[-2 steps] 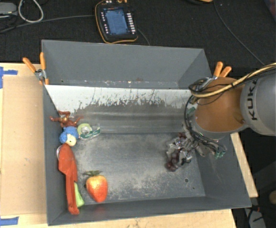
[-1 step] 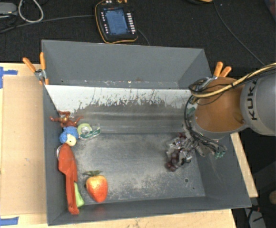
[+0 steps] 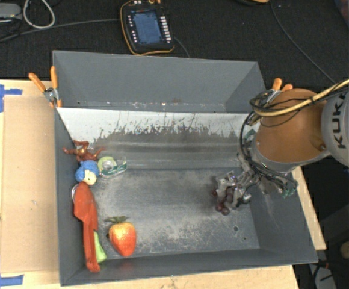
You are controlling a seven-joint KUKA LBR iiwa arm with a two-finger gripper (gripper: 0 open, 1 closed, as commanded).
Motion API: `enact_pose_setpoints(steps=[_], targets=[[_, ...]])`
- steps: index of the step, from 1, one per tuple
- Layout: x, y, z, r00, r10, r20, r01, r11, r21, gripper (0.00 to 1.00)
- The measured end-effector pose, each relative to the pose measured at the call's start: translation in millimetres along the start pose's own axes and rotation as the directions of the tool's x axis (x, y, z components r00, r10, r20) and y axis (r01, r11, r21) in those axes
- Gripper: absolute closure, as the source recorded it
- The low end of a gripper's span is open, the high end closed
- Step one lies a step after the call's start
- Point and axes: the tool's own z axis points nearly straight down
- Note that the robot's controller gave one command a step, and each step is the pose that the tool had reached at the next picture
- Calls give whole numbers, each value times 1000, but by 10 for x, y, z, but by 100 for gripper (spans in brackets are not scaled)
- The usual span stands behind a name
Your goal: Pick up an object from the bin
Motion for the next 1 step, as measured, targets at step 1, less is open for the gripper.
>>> enact_pose_setpoints(steps=[1], targets=[[84, -74, -905, 1000, 15, -12, -15, 1000, -7, 100]])
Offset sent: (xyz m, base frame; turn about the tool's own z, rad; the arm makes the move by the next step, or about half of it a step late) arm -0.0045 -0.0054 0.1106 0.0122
